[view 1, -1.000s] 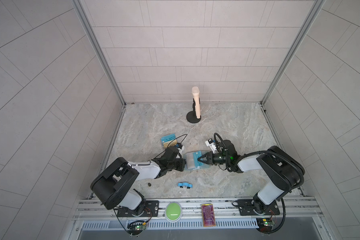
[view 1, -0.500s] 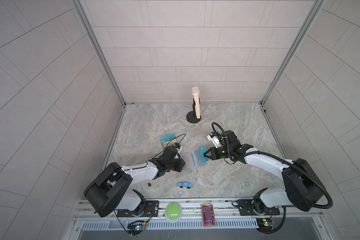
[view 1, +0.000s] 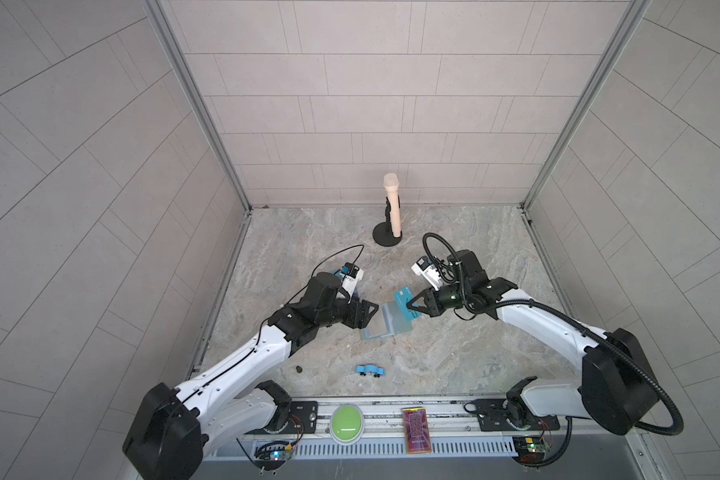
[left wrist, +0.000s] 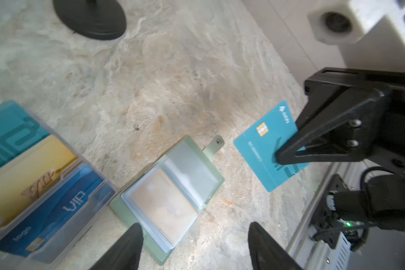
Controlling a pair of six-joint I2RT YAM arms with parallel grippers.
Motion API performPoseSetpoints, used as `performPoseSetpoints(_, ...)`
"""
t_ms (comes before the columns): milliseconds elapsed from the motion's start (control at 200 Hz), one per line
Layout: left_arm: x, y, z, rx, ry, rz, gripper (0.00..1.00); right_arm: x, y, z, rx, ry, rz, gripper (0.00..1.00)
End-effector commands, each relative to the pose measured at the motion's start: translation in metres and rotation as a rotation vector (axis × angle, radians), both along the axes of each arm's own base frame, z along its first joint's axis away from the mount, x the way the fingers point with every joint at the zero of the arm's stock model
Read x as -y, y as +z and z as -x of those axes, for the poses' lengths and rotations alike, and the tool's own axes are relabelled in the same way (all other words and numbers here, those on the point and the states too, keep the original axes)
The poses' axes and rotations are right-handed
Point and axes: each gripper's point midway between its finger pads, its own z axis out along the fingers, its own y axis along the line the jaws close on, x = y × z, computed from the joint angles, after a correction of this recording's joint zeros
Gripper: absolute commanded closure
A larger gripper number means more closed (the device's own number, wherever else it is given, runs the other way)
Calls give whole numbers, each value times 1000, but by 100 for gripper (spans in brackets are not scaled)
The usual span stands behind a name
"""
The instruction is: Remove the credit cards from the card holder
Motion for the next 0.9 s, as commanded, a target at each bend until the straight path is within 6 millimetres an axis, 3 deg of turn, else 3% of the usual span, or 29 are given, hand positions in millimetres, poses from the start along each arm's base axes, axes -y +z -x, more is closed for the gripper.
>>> performPoseSetpoints(0,13,27,22,30,-177,72,25,-11,40,13,94,123,-132,100)
performPoseSetpoints(125,23,53,29,69,-270,155,25,-16,58,22,124,189,-208,100)
performPoseSetpoints(235,33,63,39,34,-378,204,36,-20,70,26,168,214,-239,100)
performPoseSetpoints(405,40,72,38,-2,-425,214,41,-22,80,32,197,256,-272,100)
performPoseSetpoints(541,42,84,39,28,-435,244,41,-27,82,37,193,289,-284,100)
performPoseSetpoints(761,41,85,39,1,-411,262,47,-42,81,48,191,350,-290,100)
performPoseSetpoints(851,41,87,43,3,-421,273,53,-46,78,47,183,358,-287,100)
performPoseSetpoints(896,40,90,46,7,-428,280,61,-48,78,47,181,362,-287,100)
